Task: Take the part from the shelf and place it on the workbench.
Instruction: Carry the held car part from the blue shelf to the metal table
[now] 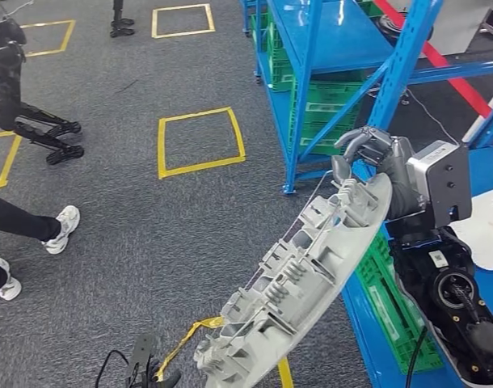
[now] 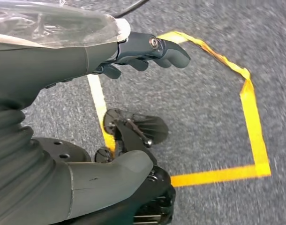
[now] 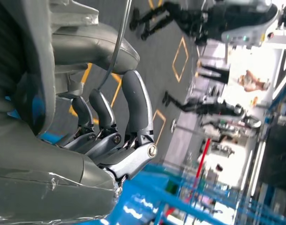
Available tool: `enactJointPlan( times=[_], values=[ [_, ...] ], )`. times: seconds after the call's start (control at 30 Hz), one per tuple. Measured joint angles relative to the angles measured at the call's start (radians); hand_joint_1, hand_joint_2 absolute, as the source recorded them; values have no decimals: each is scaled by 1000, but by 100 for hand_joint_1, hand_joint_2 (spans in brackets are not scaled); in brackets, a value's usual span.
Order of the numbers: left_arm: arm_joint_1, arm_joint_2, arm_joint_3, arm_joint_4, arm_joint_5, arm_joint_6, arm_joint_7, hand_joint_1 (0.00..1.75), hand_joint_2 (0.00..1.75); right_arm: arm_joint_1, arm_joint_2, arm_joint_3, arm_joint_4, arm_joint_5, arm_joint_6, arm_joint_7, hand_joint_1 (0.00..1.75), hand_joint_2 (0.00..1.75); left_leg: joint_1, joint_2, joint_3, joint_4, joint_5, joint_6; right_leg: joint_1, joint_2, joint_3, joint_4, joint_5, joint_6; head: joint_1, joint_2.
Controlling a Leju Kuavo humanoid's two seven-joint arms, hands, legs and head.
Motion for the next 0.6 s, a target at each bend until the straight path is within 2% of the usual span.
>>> enactJointPlan(
  times=[0.07,0.1,0.13,0.2,0.23,0.27,0.3,0.33,0.37,0.4,0.43,0.47,0.5,0.53,0.57,0.6],
  values=[
    [0,1,0,0,0,0,0,0,175,-2,0,0,0,-1,2,-3,175,175,-2,41,80,-151,63,2,4,-24,8,1,-9,10,-2,0],
    [-1,1,0,0,1,0,0,0,175,-3,0,0,0,-2,3,-4,175,175,-5,56,107,-201,80,8,7,-34,12,2,-15,16,-2,0],
    [-2,1,0,0,2,0,-1,0,175,-5,0,0,1,-2,5,-6,175,175,-9,64,119,-225,85,16,10,-44,15,2,-19,22,0,0],
    [-2,1,0,0,5,0,-1,0,175,-7,2,0,1,-5,7,-9,175,175,-13,42,117,-228,81,34,10,-62,23,0,-27,34,4,0],
    [0,2,0,0,7,0,-1,0,175,-8,3,1,2,-5,7,-11,175,175,-13,30,118,-230,81,41,7,-56,24,4,-34,39,6,0],
    [1,2,0,0,8,0,-1,0,175,-9,4,1,3,-6,7,-12,175,175,-11,18,121,-233,81,49,4,-35,17,24,-50,43,7,0],
    [1,3,0,0,8,0,-1,0,175,-10,5,1,3,-7,7,-13,175,175,-9,7,125,-236,81,56,1,-7,-1,68,-76,45,9,0],
    [2,3,0,0,8,0,-1,0,175,-10,5,1,4,-7,8,-14,175,175,-9,-5,127,-237,81,61,-1,25,-32,136,-110,45,11,0],
    [1,3,0,0,8,0,-1,0,175,-9,5,1,5,-8,8,-14,175,175,-10,-17,128,-237,80,65,-1,46,-71,216,-145,45,13,0],
    [0,3,0,0,9,0,-1,0,175,-7,5,1,7,-9,8,-14,175,175,-12,-31,129,-236,79,67,-1,54,-108,286,-167,45,14,0],
    [1,3,0,0,9,0,-1,0,175,-6,5,1,9,-9,8,-14,175,175,-14,-47,129,-236,78,68,0,58,-133,327,-172,44,14,0],
    [1,3,0,0,9,0,-1,0,175,-5,5,2,11,-9,8,-14,175,175,-15,-62,131,-235,78,69,0,60,-140,325,-154,42,14,0],
    [2,3,0,0,9,0,-1,0,175,-4,5,2,12,-9,8,-15,175,175,-15,-78,133,-233,77,68,0,64,-127,281,-117,39,15,0],
    [2,2,0,0,9,0,-1,0,175,-5,5,2,12,-9,9,-17,175,175,-14,-94,134,-230,76,66,-1,78,-100,207,-71,35,15,0],
    [2,2,0,0,9,0,-1,0,175,-5,5,2,13,-9,11,-19,175,175,-15,-108,133,-227,75,64,-3,106,-73,136,-35,32,15,0],
    [1,2,0,0,10,0,-1,0,175,-6,5,2,14,-9,13,-22,175,175,-14,-121,129,-223,75,60,-5,131,-50,77,-14,30,15,0]
  ],
)
